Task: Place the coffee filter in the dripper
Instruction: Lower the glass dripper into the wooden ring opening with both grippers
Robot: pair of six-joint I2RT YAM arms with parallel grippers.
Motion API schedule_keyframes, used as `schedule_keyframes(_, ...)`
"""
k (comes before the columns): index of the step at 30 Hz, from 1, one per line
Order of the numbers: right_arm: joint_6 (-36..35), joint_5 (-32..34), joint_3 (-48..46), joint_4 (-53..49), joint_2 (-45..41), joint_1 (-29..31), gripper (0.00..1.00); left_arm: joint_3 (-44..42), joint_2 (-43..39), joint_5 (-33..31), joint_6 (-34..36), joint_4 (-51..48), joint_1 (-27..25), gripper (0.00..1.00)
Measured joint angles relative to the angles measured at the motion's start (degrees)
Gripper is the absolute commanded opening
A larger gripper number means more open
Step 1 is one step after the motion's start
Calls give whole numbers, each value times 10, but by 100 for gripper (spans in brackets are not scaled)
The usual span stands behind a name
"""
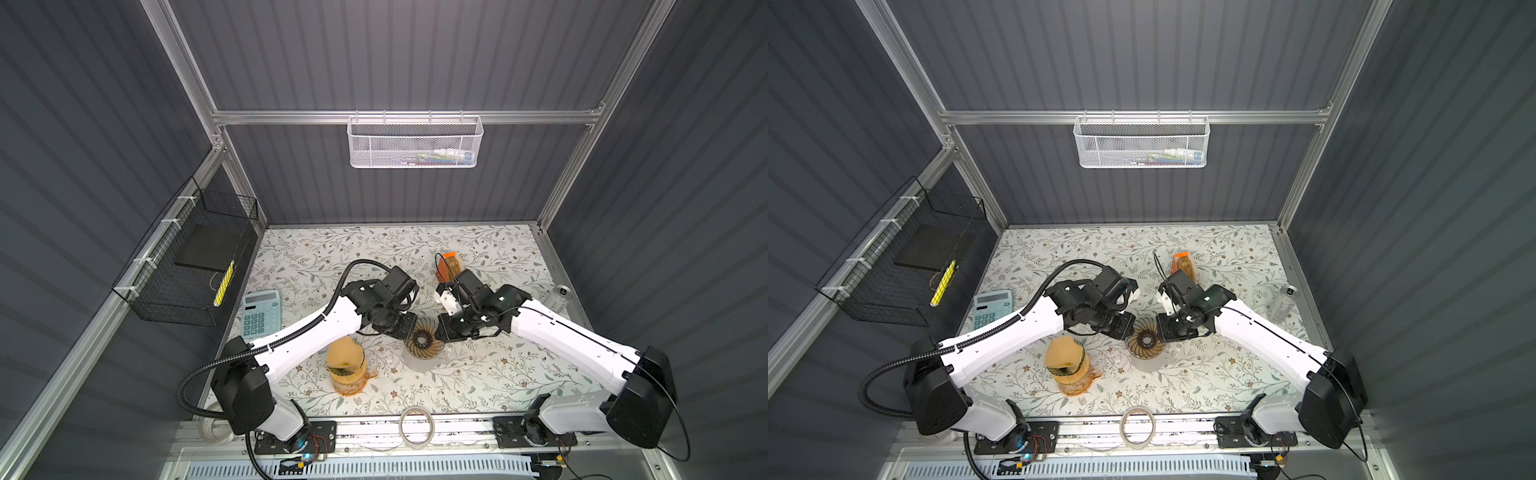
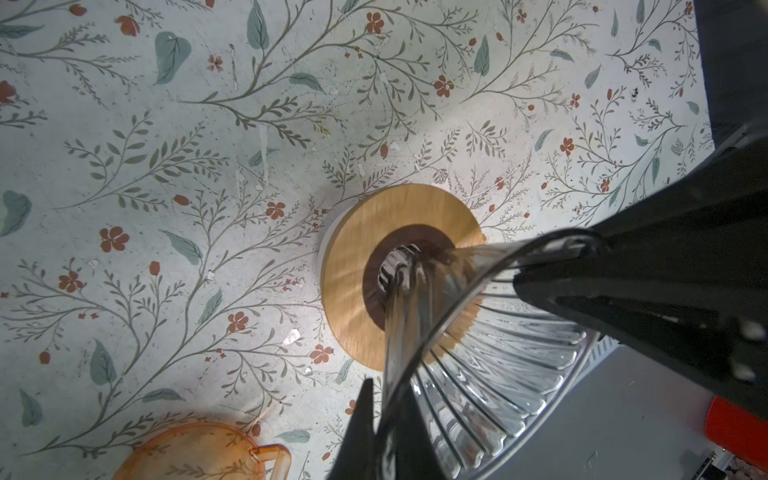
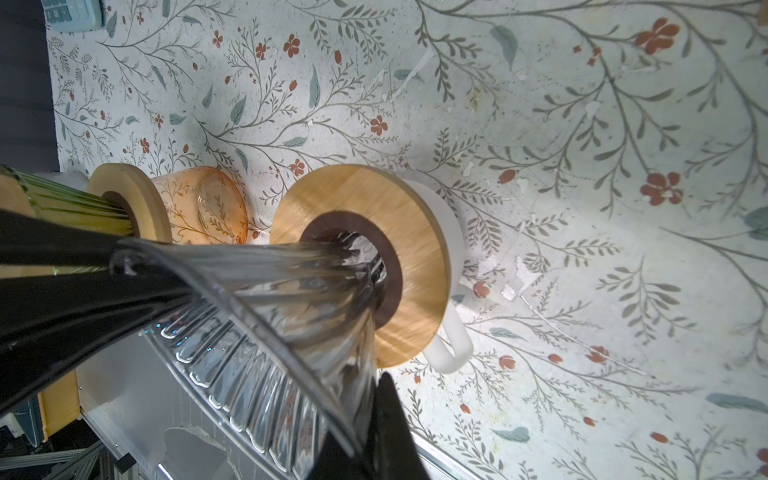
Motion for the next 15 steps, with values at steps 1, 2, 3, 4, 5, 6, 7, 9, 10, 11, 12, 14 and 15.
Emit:
schedule_keyframes(1,-1,-1,3,-2,3,0,4,0,0,0,0,-1,0,0)
schedule_keyframes(2,-2,-2,5,-4,5,0,4,0,0,0,0,-1,1,0)
schedule_keyframes(3,-2,-2,6,-5,7,-1,4,0,0,0,0,-2,1,0)
schedule_keyframes(4,-3,-4,7,-6,9,-2,4,0,0,0,0,-2,1,0)
schedule_keyframes(5,-4,-4,9,-8,10,-2,4,0,0,1,0,-2,1,0)
schedule_keyframes(6,-5,-6,10,-10,12,-3,4,0,0,1,0,-2,1,0)
schedule_keyframes(7,-7,-7,12,-12,14,-3,4,0,0,2,0,-2,2,0)
schedule_keyframes(9,-10,-11,16,-16,19,-6,4,0,2,3,0,-2,2,0)
schedule_keyframes(10,-12,-14,18,-19,21,-7,4,0,3,4,0,-2,3,0)
schedule_keyframes(11,-13,-15,21,-21,23,-8,4,0,3,5,0,-2,4,0)
schedule_keyframes(12,-14,-17,22,-23,26,-9,4,0,4,7,0,-2,5,0)
schedule_keyframes(14,-16,-21,26,-27,30,-12,4,0,6,9,0,-1,6,0)
schedule_keyframes(15,-17,-24,28,-30,33,-14,4,0,7,11,0,0,6,0)
